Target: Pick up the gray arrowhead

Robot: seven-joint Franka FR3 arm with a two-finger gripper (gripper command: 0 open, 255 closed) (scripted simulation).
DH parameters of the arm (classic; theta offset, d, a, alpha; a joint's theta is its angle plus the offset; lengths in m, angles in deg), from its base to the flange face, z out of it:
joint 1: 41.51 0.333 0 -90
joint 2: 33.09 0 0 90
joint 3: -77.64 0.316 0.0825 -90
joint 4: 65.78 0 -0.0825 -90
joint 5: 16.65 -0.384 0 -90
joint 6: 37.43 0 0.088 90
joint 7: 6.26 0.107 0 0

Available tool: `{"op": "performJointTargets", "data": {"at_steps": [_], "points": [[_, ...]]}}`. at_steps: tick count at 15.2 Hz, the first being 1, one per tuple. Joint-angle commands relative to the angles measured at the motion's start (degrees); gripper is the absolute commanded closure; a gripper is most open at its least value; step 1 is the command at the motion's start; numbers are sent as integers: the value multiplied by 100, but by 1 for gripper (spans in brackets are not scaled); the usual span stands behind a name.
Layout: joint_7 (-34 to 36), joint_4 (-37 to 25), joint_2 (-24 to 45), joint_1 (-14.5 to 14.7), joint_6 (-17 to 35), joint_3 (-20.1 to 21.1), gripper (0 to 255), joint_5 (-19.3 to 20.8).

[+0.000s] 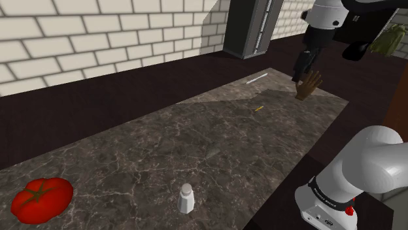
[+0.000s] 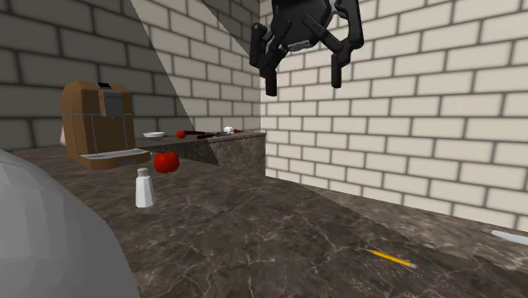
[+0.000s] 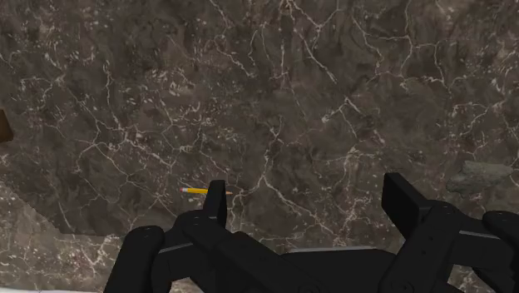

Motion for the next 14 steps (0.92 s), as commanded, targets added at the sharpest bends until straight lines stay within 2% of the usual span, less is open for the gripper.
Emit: {"op": "performJointTargets", "data": {"at_steps": [1,8,14], "points": [[0,0,0,0,0,0,0,0],[1485,1109,-395,39,876,842,0,-700],[2761,1712,-259,152,1810,1686,0,-1344]]}}
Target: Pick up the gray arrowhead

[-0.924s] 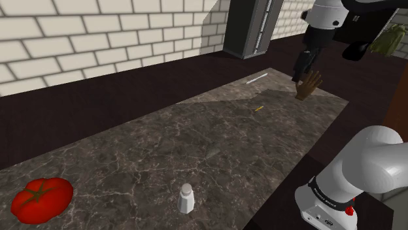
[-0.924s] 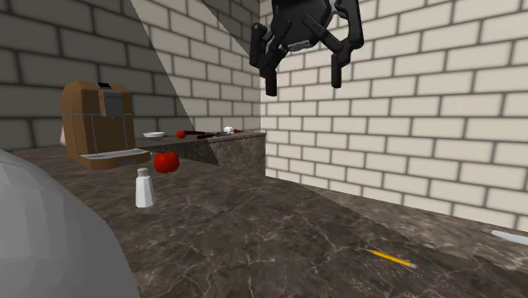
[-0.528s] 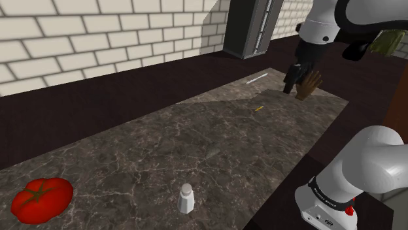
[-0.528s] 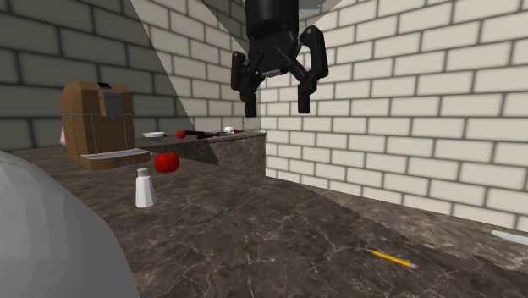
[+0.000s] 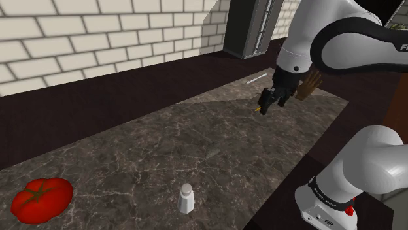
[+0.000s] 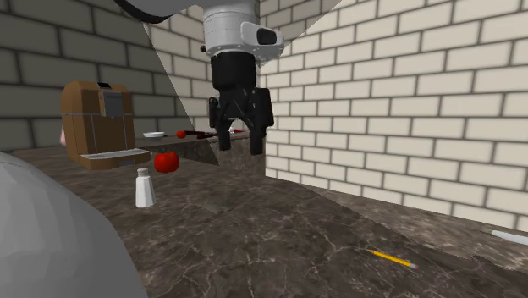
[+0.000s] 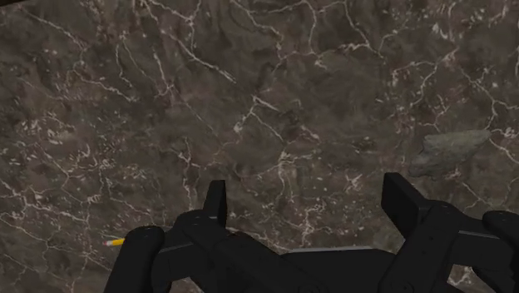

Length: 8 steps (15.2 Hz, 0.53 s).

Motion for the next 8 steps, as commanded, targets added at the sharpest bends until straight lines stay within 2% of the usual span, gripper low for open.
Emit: {"op": "performJointTargets", "data": {"at_steps": [1,8], "points": [[451,159,152,28,392,309,0,-219],[1962,292,1074,-11,1728,1447,0,-770]]}}
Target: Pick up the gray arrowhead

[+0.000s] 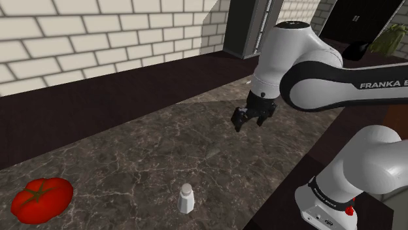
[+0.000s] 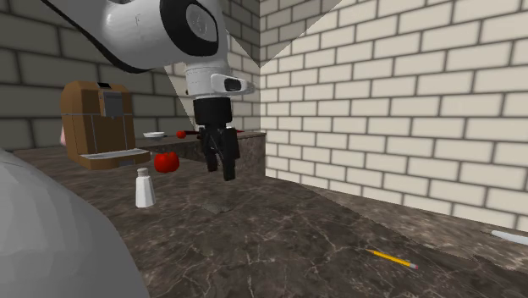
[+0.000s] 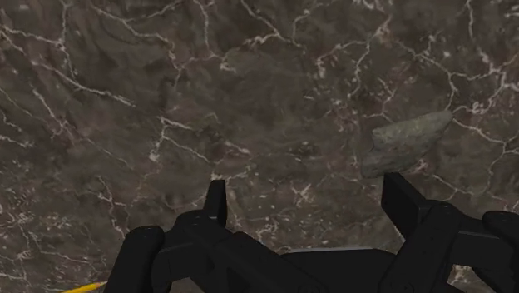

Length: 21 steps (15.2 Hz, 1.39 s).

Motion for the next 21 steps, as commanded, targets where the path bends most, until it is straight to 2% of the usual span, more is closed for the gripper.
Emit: {"op": "performJointTargets", "data": {"at_steps": [1,6,10,19,20,21], "points": [[450,-13,414,-87,495,354,0,-96],[1681,-312,1489,-487,1471,1286,0,8],[2821,-687,2430,-1037,2101,2062,0,570],[3285,-479,3031,-1331,2796,2384,0,1113],[3289,-486,3025,-1326,2785,2387,255,1108],[3295,-489,3030,-1328,2785,2390,255,1113]]}}
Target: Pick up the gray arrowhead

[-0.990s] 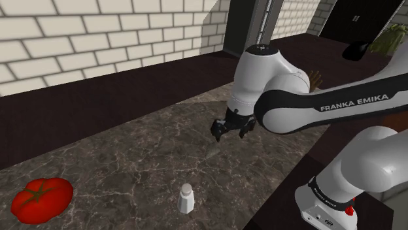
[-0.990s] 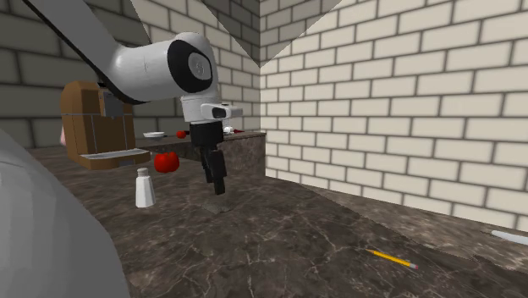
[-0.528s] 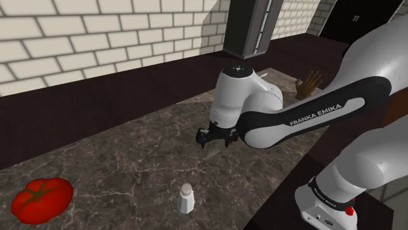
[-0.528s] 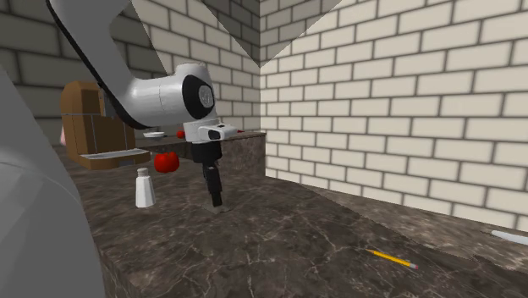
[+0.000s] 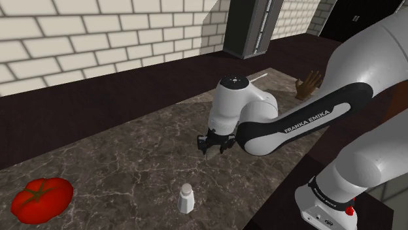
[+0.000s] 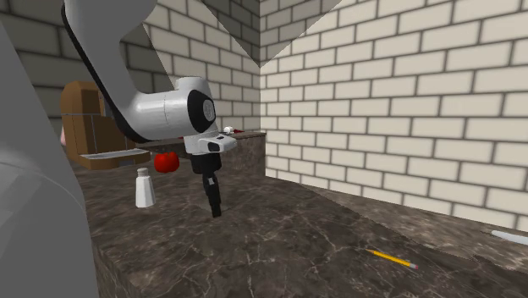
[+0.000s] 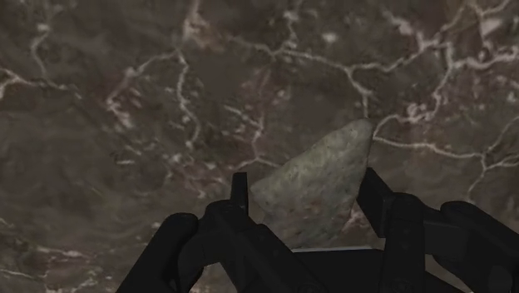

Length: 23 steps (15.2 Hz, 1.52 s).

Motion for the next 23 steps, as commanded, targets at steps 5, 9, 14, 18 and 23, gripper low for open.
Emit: {"op": "performJointTargets", "data": {"at_steps": [5,9,14,18,23], "points": [[11,3,10,-3,9,8,255,9],[-77,-12,-75,37,-71,-42,255,-85],[-387,-148,-476,233,-530,-255,255,-450],[-562,-281,-747,350,-897,-413,255,-634],[-721,-475,-1034,454,-1347,-591,255,-778]]}}
